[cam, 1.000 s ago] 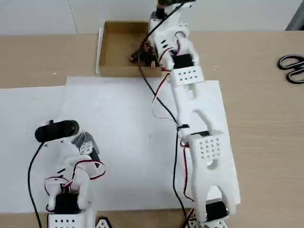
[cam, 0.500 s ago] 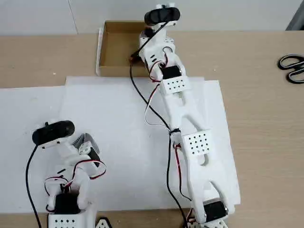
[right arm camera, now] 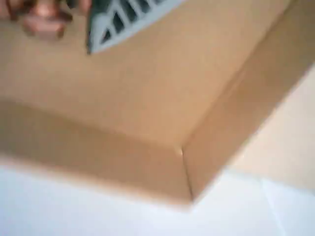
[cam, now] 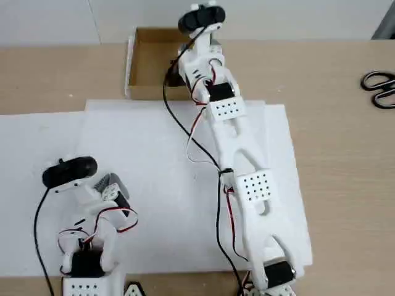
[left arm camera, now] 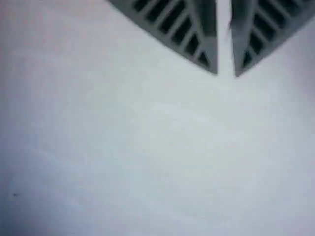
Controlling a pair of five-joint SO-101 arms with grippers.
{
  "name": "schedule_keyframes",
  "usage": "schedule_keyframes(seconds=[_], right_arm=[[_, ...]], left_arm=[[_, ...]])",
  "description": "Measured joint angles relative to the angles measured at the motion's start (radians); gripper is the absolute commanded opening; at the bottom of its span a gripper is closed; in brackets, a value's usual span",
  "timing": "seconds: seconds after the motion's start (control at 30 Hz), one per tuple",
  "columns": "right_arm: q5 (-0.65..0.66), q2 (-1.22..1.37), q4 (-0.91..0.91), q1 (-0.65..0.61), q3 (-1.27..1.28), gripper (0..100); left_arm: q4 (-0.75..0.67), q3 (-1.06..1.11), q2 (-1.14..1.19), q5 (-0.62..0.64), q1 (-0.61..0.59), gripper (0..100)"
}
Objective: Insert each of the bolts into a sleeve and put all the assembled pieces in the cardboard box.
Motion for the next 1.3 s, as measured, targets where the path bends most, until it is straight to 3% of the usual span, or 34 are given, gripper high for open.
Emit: schedule_keyframes(seconds=[0.23,0.47,0.7,1.17,1.3], right_arm=[[-0.008,-0.002,0.207,0.000,-0.193,0.1],[-0.104,-0.002,0.436,0.021,-0.302,0.4],[-0.164,-0.002,0.612,0.060,-0.304,0.4],[-0.198,-0.290,1.048,0.064,-0.305,0.3],[-0.198,-0.376,1.096,0.077,-0.305,0.3]], left_arm=[[0.000,0.000,0.000,-0.032,0.000,1],[0.000,0.000,0.000,-0.149,0.000,1],[0.000,0.000,0.000,-0.255,0.077,1],[0.000,0.000,0.000,-0.270,0.091,1],[0.000,0.000,0.000,-0.270,0.091,1]])
